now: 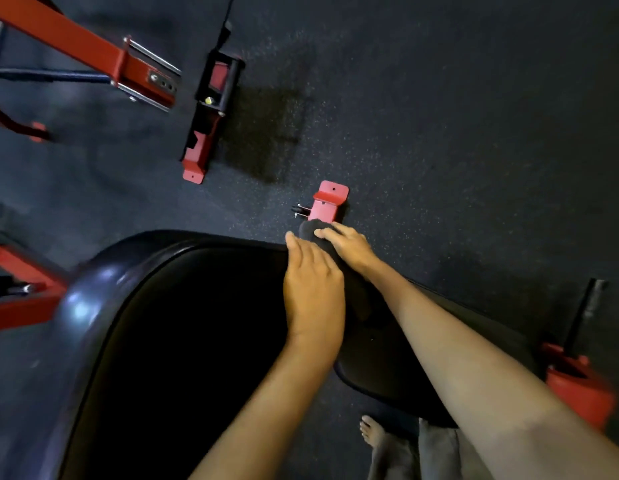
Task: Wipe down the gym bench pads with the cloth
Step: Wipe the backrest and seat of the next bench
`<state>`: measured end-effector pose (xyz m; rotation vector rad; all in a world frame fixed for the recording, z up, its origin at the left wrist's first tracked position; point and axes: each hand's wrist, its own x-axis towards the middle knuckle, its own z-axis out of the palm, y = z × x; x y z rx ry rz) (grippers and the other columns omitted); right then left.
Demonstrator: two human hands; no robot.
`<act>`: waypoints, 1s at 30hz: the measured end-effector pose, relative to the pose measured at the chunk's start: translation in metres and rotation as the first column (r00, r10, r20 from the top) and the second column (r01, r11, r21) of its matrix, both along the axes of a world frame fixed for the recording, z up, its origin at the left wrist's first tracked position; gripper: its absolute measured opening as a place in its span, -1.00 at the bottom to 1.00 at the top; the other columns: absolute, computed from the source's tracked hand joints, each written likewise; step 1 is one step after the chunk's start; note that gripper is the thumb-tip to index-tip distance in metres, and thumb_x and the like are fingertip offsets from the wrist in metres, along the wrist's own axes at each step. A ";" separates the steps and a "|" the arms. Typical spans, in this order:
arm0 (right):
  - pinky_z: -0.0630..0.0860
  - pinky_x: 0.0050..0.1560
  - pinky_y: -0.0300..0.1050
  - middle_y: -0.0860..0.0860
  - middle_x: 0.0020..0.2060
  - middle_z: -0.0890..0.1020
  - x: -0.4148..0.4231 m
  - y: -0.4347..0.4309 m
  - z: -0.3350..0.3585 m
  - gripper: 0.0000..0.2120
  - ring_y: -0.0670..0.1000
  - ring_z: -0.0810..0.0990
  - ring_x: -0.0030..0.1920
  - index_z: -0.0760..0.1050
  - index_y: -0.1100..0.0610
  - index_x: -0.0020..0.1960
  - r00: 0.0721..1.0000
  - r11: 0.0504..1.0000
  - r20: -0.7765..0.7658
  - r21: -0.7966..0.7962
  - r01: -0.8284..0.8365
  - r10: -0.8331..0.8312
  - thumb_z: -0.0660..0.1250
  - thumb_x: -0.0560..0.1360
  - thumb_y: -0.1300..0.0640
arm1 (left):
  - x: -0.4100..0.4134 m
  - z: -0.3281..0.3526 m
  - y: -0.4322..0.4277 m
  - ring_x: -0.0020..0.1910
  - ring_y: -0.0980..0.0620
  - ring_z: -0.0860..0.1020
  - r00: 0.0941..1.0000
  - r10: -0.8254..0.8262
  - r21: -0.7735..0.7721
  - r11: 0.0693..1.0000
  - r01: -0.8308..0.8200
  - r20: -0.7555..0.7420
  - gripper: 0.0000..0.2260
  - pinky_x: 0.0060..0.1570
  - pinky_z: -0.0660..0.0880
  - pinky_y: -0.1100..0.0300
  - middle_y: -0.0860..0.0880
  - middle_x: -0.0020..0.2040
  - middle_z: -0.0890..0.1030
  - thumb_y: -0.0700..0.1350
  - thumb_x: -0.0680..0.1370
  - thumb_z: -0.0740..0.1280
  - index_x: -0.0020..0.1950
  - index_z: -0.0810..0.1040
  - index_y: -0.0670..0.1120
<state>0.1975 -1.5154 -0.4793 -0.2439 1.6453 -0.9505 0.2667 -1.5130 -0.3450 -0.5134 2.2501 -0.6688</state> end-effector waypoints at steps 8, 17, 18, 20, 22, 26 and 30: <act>0.15 0.15 -0.37 -0.06 0.33 0.41 0.009 0.006 0.122 -0.59 -0.15 0.29 0.30 0.39 0.11 0.42 0.998 0.974 -0.067 -0.226 -0.019 0.004 0.18 0.62 -0.01 | 0.039 0.110 0.009 0.49 -0.36 -0.11 0.963 -0.069 -0.091 0.995 0.047 -0.259 -0.49 0.37 -0.31 -0.19 -0.35 0.50 0.03 -0.09 0.64 -0.02 0.50 -0.03 -0.34; 0.34 0.25 -0.18 -0.11 0.29 0.44 0.060 0.019 0.251 -0.65 -0.04 0.40 0.33 0.43 -0.04 0.35 0.932 0.848 -0.227 -0.512 0.133 -0.283 0.24 0.58 -0.05 | 0.141 0.164 0.006 0.18 -0.24 0.53 0.603 0.003 -0.018 0.999 -0.028 -0.798 -0.51 0.20 0.44 -0.08 -0.28 0.24 0.53 -0.25 0.32 0.36 0.26 0.52 -0.26; 0.36 0.26 -0.12 -0.08 0.27 0.45 0.068 0.020 0.258 -0.68 -0.01 0.40 0.32 0.46 -0.07 0.28 0.906 0.840 -0.303 -0.534 0.095 -0.295 0.25 0.55 -0.08 | 0.155 0.161 0.003 0.17 -0.25 0.54 0.564 0.023 0.029 1.000 0.002 -0.825 -0.48 0.19 0.46 -0.08 -0.29 0.22 0.54 -0.29 0.30 0.41 0.27 0.51 -0.29; 0.30 0.28 -0.05 -0.07 0.28 0.38 0.091 0.024 0.272 -0.66 0.02 0.32 0.29 0.43 -0.13 0.27 0.799 0.872 -0.527 -0.490 -0.008 -0.289 0.29 0.52 -0.13 | 0.188 0.156 0.001 0.19 -0.25 0.53 0.511 0.039 0.093 0.992 0.081 -0.859 -0.41 0.20 0.45 -0.09 -0.28 0.24 0.53 -0.30 0.28 0.49 0.30 0.47 -0.31; 0.28 0.27 0.06 -0.08 0.32 0.30 0.121 0.031 0.283 -0.63 0.07 0.26 0.29 0.40 -0.16 0.29 0.648 0.908 -0.713 -0.412 -0.075 -0.269 0.31 0.51 -0.15 | 0.222 0.148 0.000 0.25 -0.26 0.49 0.474 0.027 0.129 0.975 0.184 -0.880 -0.38 0.24 0.39 -0.11 -0.27 0.29 0.49 -0.27 0.31 0.51 0.34 0.43 -0.31; 0.31 0.23 0.19 -0.08 0.41 0.21 0.188 0.041 0.288 -0.57 0.16 0.24 0.32 0.36 -0.16 0.37 0.466 0.943 -0.836 -0.332 -0.011 -0.289 0.26 0.53 -0.20 | 0.286 0.128 -0.001 0.44 -0.18 0.27 0.386 0.058 0.207 0.912 0.355 -0.921 -0.50 0.38 0.14 -0.10 -0.22 0.45 0.31 -0.11 0.56 0.23 0.46 0.26 -0.25; 0.36 0.23 0.24 -0.04 0.44 0.22 0.241 0.050 0.274 -0.55 0.18 0.24 0.34 0.36 -0.15 0.39 0.341 0.940 -0.880 -0.340 0.030 -0.330 0.27 0.52 -0.20 | 0.327 0.108 -0.005 0.52 -0.03 0.06 0.316 0.227 0.355 0.823 0.443 -0.921 -0.50 0.47 0.01 0.10 -0.10 0.53 0.12 -0.05 0.60 0.06 0.51 0.10 -0.18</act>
